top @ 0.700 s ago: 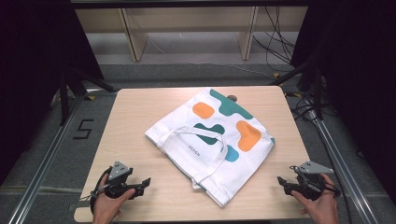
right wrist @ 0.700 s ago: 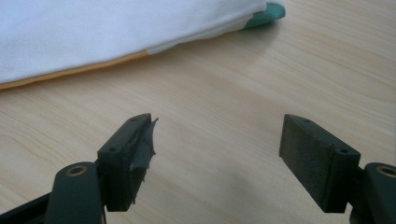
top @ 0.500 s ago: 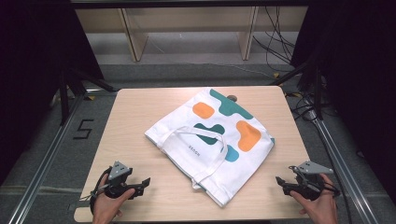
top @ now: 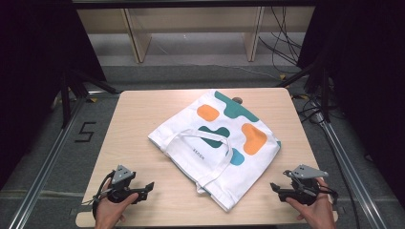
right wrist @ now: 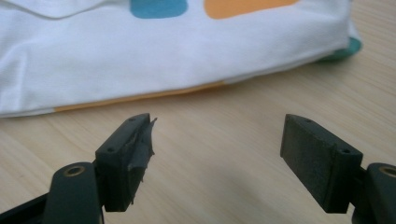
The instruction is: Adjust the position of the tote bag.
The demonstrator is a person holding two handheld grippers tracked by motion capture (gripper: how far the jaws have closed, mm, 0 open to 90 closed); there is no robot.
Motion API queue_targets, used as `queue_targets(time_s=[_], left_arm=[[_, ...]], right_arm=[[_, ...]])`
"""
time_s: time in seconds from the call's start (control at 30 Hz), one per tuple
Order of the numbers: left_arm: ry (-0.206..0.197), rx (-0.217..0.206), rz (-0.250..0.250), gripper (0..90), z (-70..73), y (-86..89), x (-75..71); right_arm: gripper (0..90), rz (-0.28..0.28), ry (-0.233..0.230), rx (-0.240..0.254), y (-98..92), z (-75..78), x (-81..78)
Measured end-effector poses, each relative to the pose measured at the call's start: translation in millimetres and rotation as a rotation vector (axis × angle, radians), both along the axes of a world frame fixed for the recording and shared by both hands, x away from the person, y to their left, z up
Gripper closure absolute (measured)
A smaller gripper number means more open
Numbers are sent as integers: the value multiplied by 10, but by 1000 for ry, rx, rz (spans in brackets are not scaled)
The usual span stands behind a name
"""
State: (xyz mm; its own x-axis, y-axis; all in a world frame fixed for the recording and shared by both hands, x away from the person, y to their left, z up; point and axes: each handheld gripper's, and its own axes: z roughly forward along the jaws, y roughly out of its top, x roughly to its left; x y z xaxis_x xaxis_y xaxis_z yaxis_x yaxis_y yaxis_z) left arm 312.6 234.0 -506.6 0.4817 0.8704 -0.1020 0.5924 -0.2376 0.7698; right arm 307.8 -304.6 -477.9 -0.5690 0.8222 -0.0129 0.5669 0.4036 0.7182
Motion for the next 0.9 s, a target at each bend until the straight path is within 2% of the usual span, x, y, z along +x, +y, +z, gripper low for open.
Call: queue_targets(time_s=[0.03,0.1,0.13,0.23,0.27,0.3,0.37,0.47,0.57,0.6,0.63,0.67,0.7,0.77,0.8,0.83,0.87,0.9], left_arm=[[0,0,0,157,0,0,0],[-2,1,9,157,0,-1,0],[-4,4,8,157,-1,5,2],[8,14,-14,157,9,21,3],[8,8,-8,157,6,20,5],[6,6,1,157,8,17,2],[13,14,5,157,22,25,-4],[-2,-5,23,159,5,14,4],[7,11,27,158,16,11,-3],[7,11,27,158,16,11,-3],[7,13,19,159,16,13,0],[5,10,25,159,10,12,5],[4,5,28,159,9,10,4],[-1,-7,23,159,1,12,6],[0,-15,13,159,-2,14,11],[0,-15,13,159,-2,14,11],[20,10,0,159,18,28,4],[-1,-24,21,159,-2,-2,8]], right_arm=[[261,0,0,0,0,0,0],[259,29,4,-8,118,12,-9],[258,45,5,10,144,14,1],[249,72,-3,-5,220,21,11],[255,97,7,16,326,41,1],[252,108,6,14,366,42,-2],[249,147,-28,-13,475,40,-2],[245,196,-18,-26,670,64,-26],[241,251,5,-31,880,69,-54],[240,272,-11,-38,946,60,-56],[239,285,3,-46,1016,58,-67],[239,297,-10,-44,1083,34,-67],[237,303,6,-51,1142,30,-73],[236,321,13,-41,1249,12,-77],[235,343,12,-53,1288,11,-70],[235,343,12,-53,1288,11,-70],[236,339,22,-49,1328,16,-78],[235,356,16,-58,1401,14,-76]])
